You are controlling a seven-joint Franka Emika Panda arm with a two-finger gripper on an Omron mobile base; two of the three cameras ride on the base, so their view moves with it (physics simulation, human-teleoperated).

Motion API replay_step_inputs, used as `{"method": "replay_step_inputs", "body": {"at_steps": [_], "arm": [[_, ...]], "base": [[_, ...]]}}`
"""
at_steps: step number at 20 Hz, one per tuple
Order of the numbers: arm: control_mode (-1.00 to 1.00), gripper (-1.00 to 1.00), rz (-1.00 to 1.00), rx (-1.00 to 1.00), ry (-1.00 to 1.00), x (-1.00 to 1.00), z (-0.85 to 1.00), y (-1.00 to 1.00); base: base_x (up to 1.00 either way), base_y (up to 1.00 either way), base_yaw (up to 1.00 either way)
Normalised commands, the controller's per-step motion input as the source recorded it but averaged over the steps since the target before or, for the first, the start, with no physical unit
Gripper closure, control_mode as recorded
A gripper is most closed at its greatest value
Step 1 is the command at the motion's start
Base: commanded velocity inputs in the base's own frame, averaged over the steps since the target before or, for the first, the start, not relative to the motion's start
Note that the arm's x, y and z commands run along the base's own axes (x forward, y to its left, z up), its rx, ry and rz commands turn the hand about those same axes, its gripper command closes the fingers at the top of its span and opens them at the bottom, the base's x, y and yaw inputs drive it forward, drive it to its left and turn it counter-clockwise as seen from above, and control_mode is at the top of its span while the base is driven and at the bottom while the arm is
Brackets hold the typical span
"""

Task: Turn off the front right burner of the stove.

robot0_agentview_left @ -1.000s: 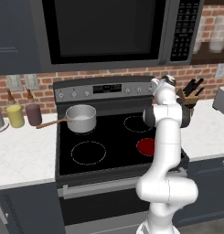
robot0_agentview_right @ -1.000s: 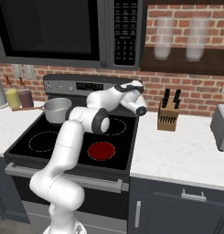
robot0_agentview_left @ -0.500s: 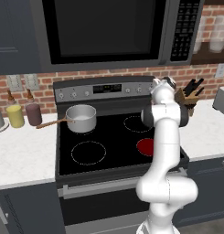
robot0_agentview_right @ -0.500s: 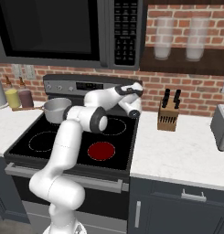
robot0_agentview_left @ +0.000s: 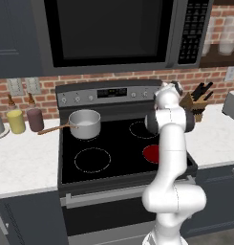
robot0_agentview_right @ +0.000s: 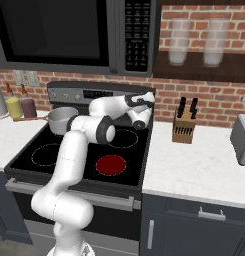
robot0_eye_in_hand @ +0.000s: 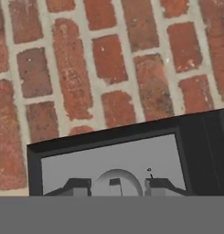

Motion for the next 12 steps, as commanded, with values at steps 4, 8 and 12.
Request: {"method": "replay_step_inputs", "body": {"at_steps": [4,8,12], "arm": [[-1.0,1.0,-0.14,0.34,-0.01,0.0,0.12,-0.15],[-1.0,1.0,-0.13,0.38,0.0,0.0,0.14,-0.24],[-1.0,1.0,-0.13,0.44,0.0,0.0,0.24,-0.31]], "base": [[0.0,0.0,0.0],[0.0,0.0,0.0],[0.0,0.0,0.0]]}}
